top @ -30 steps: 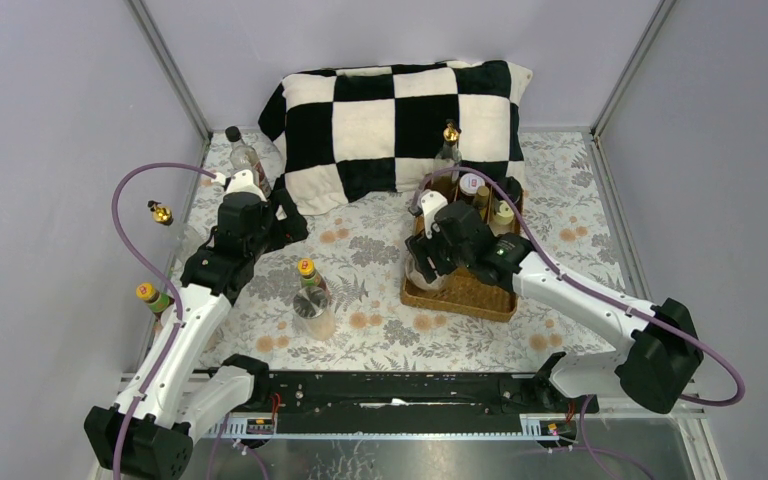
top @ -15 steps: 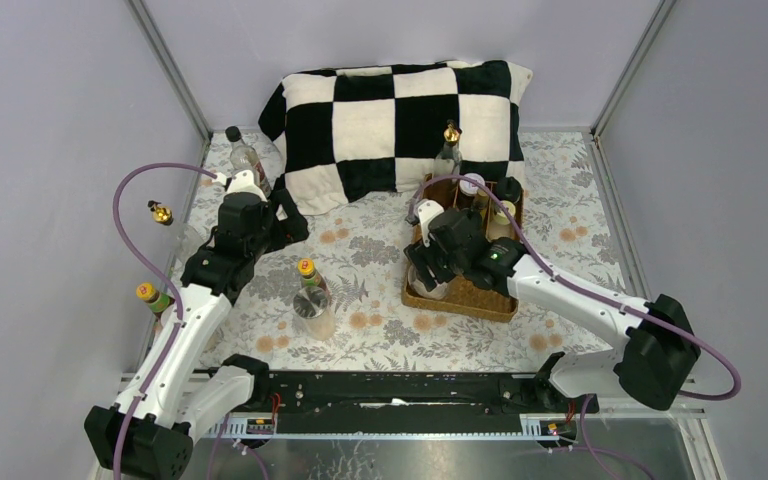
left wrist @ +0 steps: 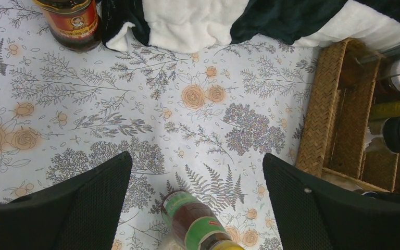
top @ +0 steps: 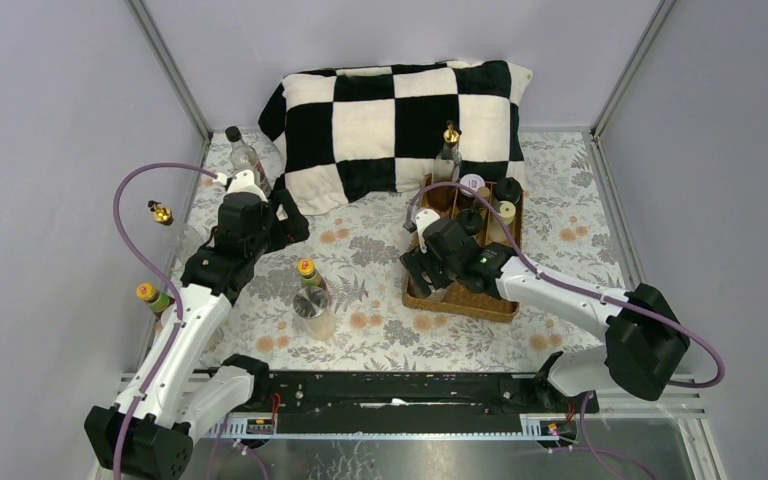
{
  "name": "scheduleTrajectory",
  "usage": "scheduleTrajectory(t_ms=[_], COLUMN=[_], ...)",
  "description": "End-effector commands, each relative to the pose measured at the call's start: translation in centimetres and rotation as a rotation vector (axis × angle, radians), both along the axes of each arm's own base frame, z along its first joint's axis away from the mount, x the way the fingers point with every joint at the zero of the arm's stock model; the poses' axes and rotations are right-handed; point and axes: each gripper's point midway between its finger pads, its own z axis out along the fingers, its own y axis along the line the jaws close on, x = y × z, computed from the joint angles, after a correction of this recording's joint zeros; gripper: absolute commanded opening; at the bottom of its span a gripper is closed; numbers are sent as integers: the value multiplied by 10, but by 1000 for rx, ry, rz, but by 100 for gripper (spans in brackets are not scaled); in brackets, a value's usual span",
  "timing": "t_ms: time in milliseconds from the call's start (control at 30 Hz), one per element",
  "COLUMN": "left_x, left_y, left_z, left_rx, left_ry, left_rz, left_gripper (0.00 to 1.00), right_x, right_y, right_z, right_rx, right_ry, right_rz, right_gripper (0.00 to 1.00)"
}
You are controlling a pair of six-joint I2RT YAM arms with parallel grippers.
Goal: Organize the condiment bottles
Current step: Place the bottle in the storage box.
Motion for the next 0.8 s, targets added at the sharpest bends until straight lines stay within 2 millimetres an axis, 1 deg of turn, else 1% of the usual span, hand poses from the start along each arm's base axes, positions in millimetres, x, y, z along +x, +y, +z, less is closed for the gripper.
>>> scheduleTrajectory(t_ms=[0,33,100,300,367,467,533,633,700,767], left_x=[6,6,7,10,10,16,27,47,59,69], left_y=[-2,-2,-2,-5,-4,10,16,28,40,51], left_z=[9,9,10,15,15,19,30,39,45,49], left_rx=[-7,-7,-7,-17,-10,31,53,91,96,93], left_ry=[-39,-39,-39,-45,-45,-52,-69,-51,-46,-43], left_rz=[-10,-10,-11,-17,-12,59,97,157,193,223], left_gripper=[99,99,99,99,99,99,99,99,99,99], right_x=[-7,-6,-2,5,1,-15,-29,-51,-58,-64], right_y=[2,1,-2,-14,-10,18,46,90,112,132], right_z=[6,13,32,95,119,147,156,158,157,157], right_rx=[12,18,27,90,152,268,299,300,299,334], right_ry=[20,8,-23,-140,-157,-136,-119,-114,-140,-135], right_rz=[-19,-28,-50,-109,-98,-6,86,230,289,351], right_gripper=[90,92,99,100,99,95,93,92,92,92])
